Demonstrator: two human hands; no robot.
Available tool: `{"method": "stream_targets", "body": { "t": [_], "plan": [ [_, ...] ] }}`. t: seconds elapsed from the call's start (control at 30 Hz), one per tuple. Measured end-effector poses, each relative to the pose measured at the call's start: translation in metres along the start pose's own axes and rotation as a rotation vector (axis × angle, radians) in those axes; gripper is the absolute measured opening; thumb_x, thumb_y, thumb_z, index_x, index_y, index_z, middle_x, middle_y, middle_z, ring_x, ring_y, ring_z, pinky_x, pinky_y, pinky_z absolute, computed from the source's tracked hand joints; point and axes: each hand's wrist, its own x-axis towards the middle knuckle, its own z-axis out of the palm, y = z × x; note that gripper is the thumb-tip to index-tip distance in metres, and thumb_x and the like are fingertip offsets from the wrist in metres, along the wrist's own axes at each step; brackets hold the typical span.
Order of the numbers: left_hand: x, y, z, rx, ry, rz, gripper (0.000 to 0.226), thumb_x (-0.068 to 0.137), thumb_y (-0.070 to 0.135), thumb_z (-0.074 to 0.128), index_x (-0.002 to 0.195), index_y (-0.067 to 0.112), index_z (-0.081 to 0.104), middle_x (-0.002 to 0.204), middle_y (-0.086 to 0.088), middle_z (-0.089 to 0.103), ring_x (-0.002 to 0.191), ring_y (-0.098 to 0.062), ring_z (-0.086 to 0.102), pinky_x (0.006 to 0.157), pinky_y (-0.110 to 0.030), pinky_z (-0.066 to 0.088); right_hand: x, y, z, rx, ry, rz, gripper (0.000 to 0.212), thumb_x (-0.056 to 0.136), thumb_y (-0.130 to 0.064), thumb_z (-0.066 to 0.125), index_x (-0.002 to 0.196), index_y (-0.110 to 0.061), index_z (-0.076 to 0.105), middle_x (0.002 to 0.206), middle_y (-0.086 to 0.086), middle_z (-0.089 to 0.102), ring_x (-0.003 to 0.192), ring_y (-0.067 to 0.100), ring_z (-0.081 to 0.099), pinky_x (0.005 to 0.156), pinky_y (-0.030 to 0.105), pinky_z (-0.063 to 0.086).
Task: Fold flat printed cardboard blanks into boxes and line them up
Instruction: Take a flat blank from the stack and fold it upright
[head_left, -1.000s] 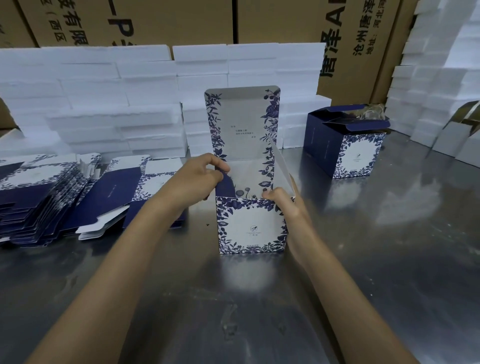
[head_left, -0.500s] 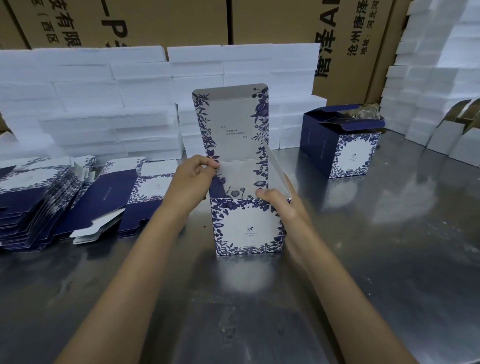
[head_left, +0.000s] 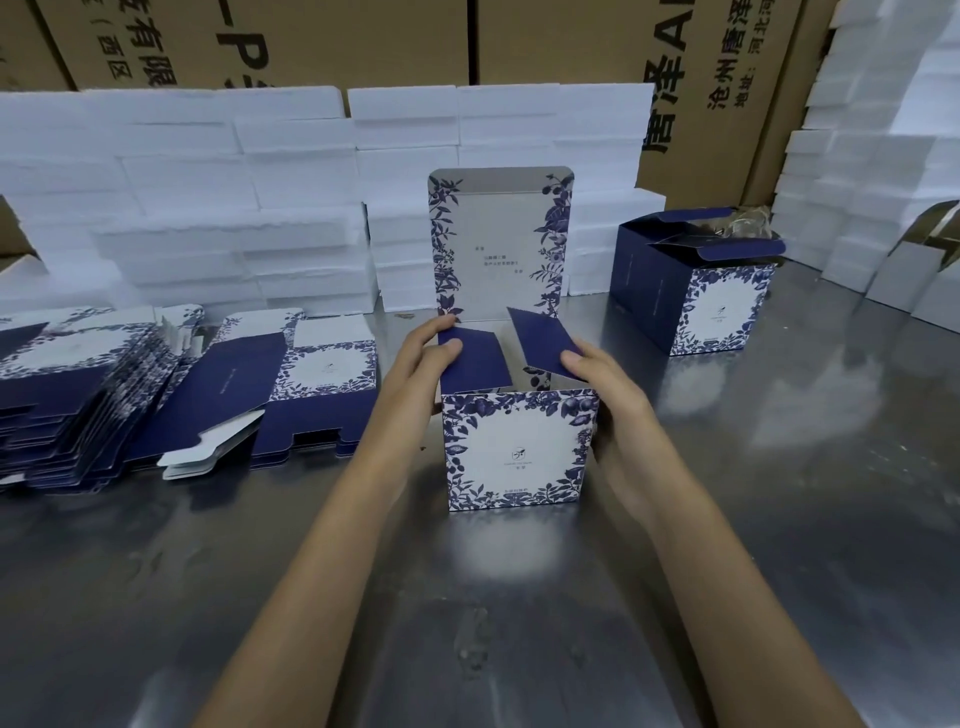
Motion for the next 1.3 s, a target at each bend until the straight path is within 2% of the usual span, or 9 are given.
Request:
{"method": "stream_targets", "body": {
  "t": [0.13, 0.3, 0.37, 0.47, 0.8, 0.93, 1.13, 1.23, 1.3],
  "plan": [
    [-0.001, -0.002, 0.001, 0.005, -0.005, 0.018, 0.025, 0.099, 0.036, 0.056, 0.119, 0.049, 0.064, 0.116, 0.024, 0.068, 0.111, -0.006, 0.067, 0.099, -0.034, 0.051, -0.001, -0.004, -0.005, -0.208, 0.161, -0.020, 0.065, 0.057, -0.060, 0.078, 0.096, -0.009, 0.066, 0.087, 0.002, 0.072, 0.079, 0.015, 0.068, 0.082, 0.038, 0.049],
    [-0.003, -0.001, 0.004, -0.010, 0.012, 0.013, 0.026, 0.099, 0.034, 0.057, 0.120, 0.047, 0.065, 0.127, 0.013, 0.065, 0.118, -0.010, 0.063, 0.110, -0.042, 0.044, -0.001, -0.017, -0.009, -0.229, 0.050, -0.042, 0.023, 0.078, -0.033, 0.074, 0.071, -0.012, 0.075, 0.077, 0.009, 0.075, 0.071, 0.024, 0.068, 0.074, 0.033, 0.053],
    [-0.004, 0.000, 0.003, -0.017, 0.006, 0.009, 0.026, 0.099, 0.034, 0.058, 0.120, 0.047, 0.065, 0.127, 0.010, 0.066, 0.116, -0.011, 0.064, 0.108, -0.041, 0.046, 0.004, -0.028, -0.012, -0.339, 0.022, -0.044, 0.045, 0.088, -0.019, 0.070, 0.046, -0.019, 0.053, 0.050, -0.002, 0.047, 0.047, 0.017, 0.043, 0.052, 0.025, 0.037],
    [-0.004, 0.000, 0.002, -0.027, 0.008, 0.015, 0.026, 0.098, 0.032, 0.059, 0.119, 0.046, 0.066, 0.123, 0.007, 0.068, 0.110, -0.011, 0.068, 0.097, -0.033, 0.052, 0.011, -0.047, -0.016, -0.502, -0.066, 0.018, 0.066, 0.097, -0.013, 0.062, 0.040, -0.027, 0.032, 0.049, -0.010, 0.020, 0.043, 0.011, 0.018, 0.043, 0.020, 0.020],
    [-0.001, -0.002, -0.003, -0.041, -0.001, 0.017, 0.027, 0.095, 0.031, 0.061, 0.116, 0.046, 0.068, 0.118, 0.007, 0.071, 0.108, -0.016, 0.069, 0.093, -0.034, 0.053, 0.032, -0.069, -0.008, -0.729, -0.171, 0.078, 0.068, 0.103, -0.024, 0.058, 0.042, -0.027, 0.029, 0.046, -0.008, 0.022, 0.041, 0.013, 0.019, 0.045, 0.024, 0.022],
    [-0.001, -0.001, -0.008, -0.035, -0.022, 0.013, 0.032, 0.085, 0.037, 0.063, 0.115, 0.046, 0.069, 0.113, 0.005, 0.073, 0.106, -0.016, 0.070, 0.094, -0.037, 0.052, 0.036, -0.069, -0.005, -0.704, -0.099, 0.078, 0.061, 0.099, -0.044, 0.062, 0.051, -0.025, 0.030, 0.047, -0.006, 0.026, 0.039, 0.013, 0.023, 0.041, 0.020, 0.023],
    [-0.003, -0.001, -0.014, -0.131, 0.019, 0.019, 0.036, 0.079, 0.031, 0.070, 0.114, 0.041, 0.070, 0.125, 0.004, 0.069, 0.111, -0.020, 0.069, 0.094, -0.039, 0.054, 0.039, -0.058, 0.000, -0.669, -0.155, 0.051, 0.046, 0.103, -0.030, 0.058, 0.062, -0.019, 0.042, 0.057, 0.000, 0.035, 0.046, 0.012, 0.031, 0.044, 0.020, 0.028],
    [-0.001, -0.003, -0.013, -0.211, 0.105, 0.055, 0.044, 0.088, 0.012, 0.071, 0.120, 0.040, 0.058, 0.115, 0.013, 0.072, 0.113, -0.020, 0.068, 0.095, -0.039, 0.055, 0.041, -0.055, 0.002, -0.691, -0.049, 0.007, 0.035, 0.096, -0.045, 0.066, 0.080, -0.016, 0.054, 0.076, 0.004, 0.056, 0.063, 0.017, 0.051, 0.057, 0.024, 0.042],
    [-0.001, -0.003, -0.013, -0.204, 0.115, 0.071, 0.053, 0.090, 0.008, 0.069, 0.128, 0.042, 0.054, 0.118, 0.013, 0.069, 0.117, -0.018, 0.065, 0.098, -0.037, 0.053, 0.044, -0.050, 0.004, -0.581, 0.000, -0.059, 0.015, 0.095, -0.037, 0.067, 0.097, -0.023, 0.063, 0.098, -0.003, 0.069, 0.088, 0.016, 0.067, 0.075, 0.027, 0.050]
  ]
}}
